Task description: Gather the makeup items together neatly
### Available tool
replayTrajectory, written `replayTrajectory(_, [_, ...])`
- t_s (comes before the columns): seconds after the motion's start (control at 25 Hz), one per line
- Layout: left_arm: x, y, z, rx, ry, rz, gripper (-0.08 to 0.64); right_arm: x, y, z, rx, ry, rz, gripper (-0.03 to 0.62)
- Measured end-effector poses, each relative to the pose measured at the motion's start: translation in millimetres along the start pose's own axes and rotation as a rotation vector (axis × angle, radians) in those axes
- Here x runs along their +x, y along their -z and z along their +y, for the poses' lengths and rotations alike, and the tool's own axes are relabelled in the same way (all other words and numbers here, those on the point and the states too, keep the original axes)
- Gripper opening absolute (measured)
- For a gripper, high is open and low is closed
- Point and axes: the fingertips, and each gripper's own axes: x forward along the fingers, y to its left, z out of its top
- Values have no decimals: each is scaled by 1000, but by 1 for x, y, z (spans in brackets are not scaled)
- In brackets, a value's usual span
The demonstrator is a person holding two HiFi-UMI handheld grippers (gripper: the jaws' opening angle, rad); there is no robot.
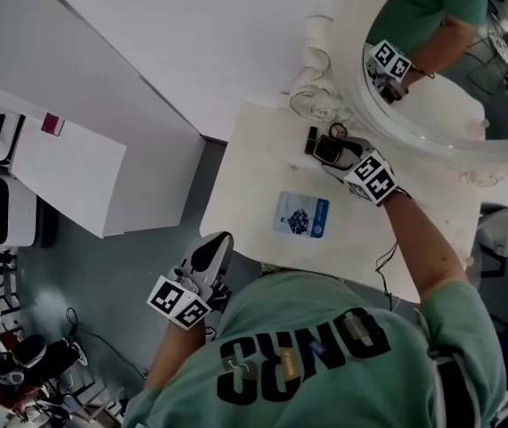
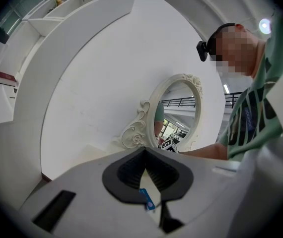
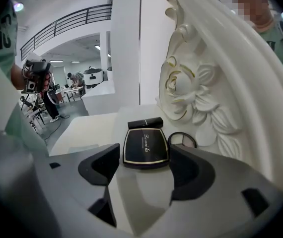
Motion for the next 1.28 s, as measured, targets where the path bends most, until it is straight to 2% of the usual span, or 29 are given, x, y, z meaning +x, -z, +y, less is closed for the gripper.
replayTrajectory(0.2, [0,1,-5,0,7,3,8,3,6,3,5,-2,21,304])
replayTrajectory(0.36, [1,3,-12,3,15,4,8,2,4,0,46,-10,19,284])
replayTrajectory(0.6, [13,2,-33,37,64,6,8,-68,-6,33,14,-15,-86,283])
replayTrajectory(0.68, [23,4,-41,39,90,7,8,-95,12,55,9,-25,-91,284])
replayTrajectory(0.8, [38,10,-59,42,141,29,8,-114,68,90,32,-38,-35,284])
replayTrajectory(0.92, [51,21,-77,44,179,57,8,-112,129,113,62,-44,48,284])
replayTrajectory(1.08, [62,34,-97,56,212,95,8,-95,196,125,42,-23,170,284])
replayTrajectory(1.16, [65,37,-105,66,224,111,8,-89,214,131,37,-18,196,288])
replayTrajectory(1.28, [68,40,-115,73,237,116,8,-96,212,131,48,-18,168,299])
